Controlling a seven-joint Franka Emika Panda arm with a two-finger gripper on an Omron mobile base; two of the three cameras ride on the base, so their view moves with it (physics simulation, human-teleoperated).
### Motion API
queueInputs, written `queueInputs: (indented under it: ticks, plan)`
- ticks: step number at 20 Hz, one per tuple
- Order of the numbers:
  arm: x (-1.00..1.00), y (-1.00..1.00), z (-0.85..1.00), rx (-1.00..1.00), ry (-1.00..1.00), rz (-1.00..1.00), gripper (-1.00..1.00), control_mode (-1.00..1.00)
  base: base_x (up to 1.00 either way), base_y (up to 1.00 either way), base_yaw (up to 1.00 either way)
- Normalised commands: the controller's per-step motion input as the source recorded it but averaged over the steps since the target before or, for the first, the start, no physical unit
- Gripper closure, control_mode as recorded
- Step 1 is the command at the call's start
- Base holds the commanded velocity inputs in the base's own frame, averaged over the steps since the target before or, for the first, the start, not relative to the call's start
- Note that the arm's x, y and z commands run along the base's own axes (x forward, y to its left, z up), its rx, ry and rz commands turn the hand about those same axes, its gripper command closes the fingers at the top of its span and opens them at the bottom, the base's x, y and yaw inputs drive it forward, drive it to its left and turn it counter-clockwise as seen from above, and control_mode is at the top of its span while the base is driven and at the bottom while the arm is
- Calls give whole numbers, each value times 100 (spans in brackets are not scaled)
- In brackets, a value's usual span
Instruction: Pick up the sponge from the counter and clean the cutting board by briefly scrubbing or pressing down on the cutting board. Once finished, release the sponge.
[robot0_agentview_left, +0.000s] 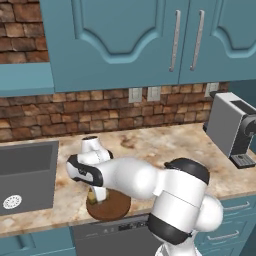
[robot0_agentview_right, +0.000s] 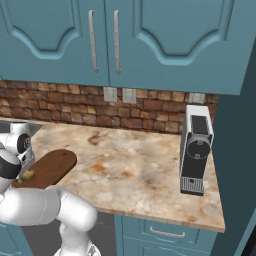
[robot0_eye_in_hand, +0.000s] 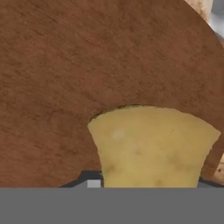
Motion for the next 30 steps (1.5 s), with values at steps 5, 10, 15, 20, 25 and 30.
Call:
queueInputs:
  ticks: [5, 10, 15, 20, 25, 30]
  plan:
    - [60, -100, -67, 0, 0, -4, 100, -100, 0, 0, 0]
    - [20, -100, -58, 0, -8, -4, 100, -100, 0, 0, 0]
    - [17, -100, -60, 0, -12, -8, 100, -100, 0, 0, 0]
    - [25, -100, -52, -1, -15, -10, 100, -100, 0, 0, 0]
    - [33, -100, -40, -1, -13, -14, 100, -100, 0, 0, 0]
    - [35, -100, -40, 0, -13, -13, 100, -100, 0, 0, 0]
